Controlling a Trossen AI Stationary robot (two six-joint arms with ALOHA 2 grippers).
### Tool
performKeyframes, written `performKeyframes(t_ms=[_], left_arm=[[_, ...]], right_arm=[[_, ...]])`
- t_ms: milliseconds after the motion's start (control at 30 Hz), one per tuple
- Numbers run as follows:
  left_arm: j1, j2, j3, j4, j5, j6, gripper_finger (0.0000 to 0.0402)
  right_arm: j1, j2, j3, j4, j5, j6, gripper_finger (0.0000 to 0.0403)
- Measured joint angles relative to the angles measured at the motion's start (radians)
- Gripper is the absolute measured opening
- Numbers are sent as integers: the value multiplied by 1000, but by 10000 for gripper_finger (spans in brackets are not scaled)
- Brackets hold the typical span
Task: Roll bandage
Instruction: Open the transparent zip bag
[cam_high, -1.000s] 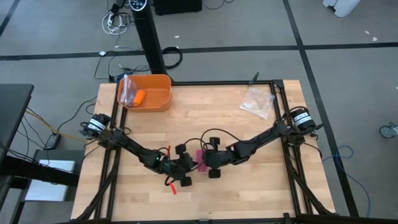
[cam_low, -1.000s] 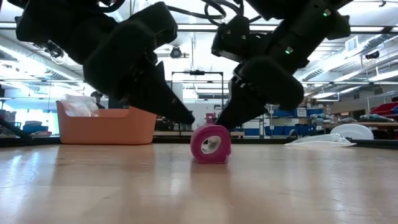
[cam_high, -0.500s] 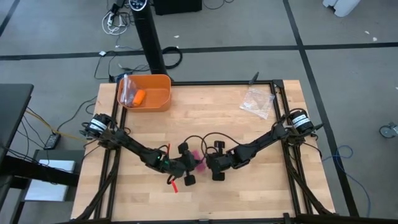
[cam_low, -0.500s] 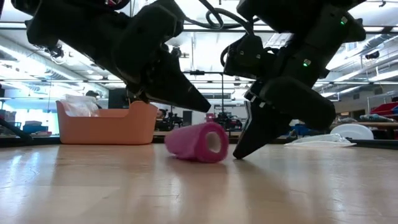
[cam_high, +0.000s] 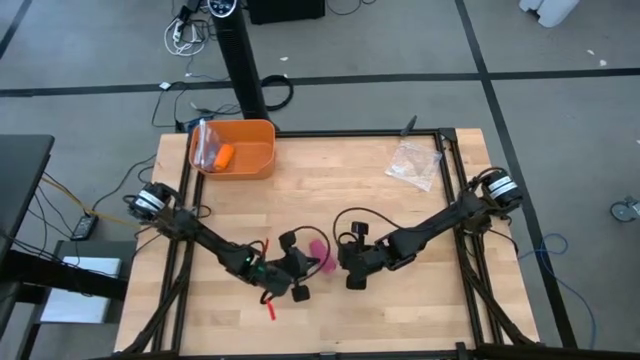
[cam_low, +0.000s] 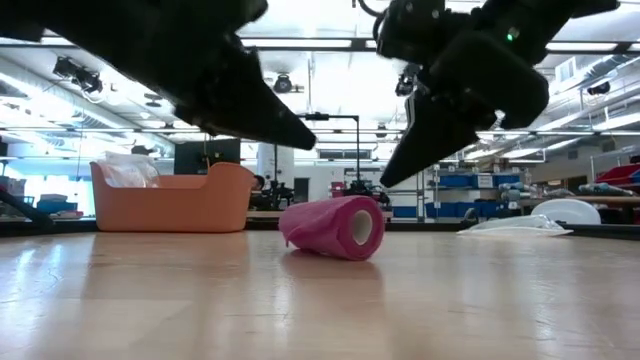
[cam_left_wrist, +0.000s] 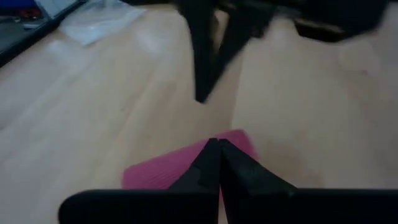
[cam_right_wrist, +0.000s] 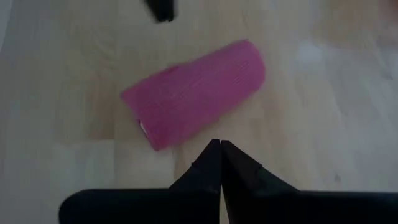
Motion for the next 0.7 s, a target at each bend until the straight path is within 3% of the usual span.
performKeyframes(t_ms=[133,367,533,633,700], left_arm=[[-45,-2,0,68,128,71,7],[-104,-3,-19,363,344,237,7],[-119,-3,-159,858,512,297,7],[-123,-3,-269,1119,524,321,7],[-122,-5,-337,1203,504,320,7]], right_arm=[[6,-4,0,11,8,-3,4],[57,-10,1,95,19,-2,3],[100,-17,2,169,34,-23,2],[118,-23,3,167,61,-37,1],[123,-29,3,152,61,-37,2]])
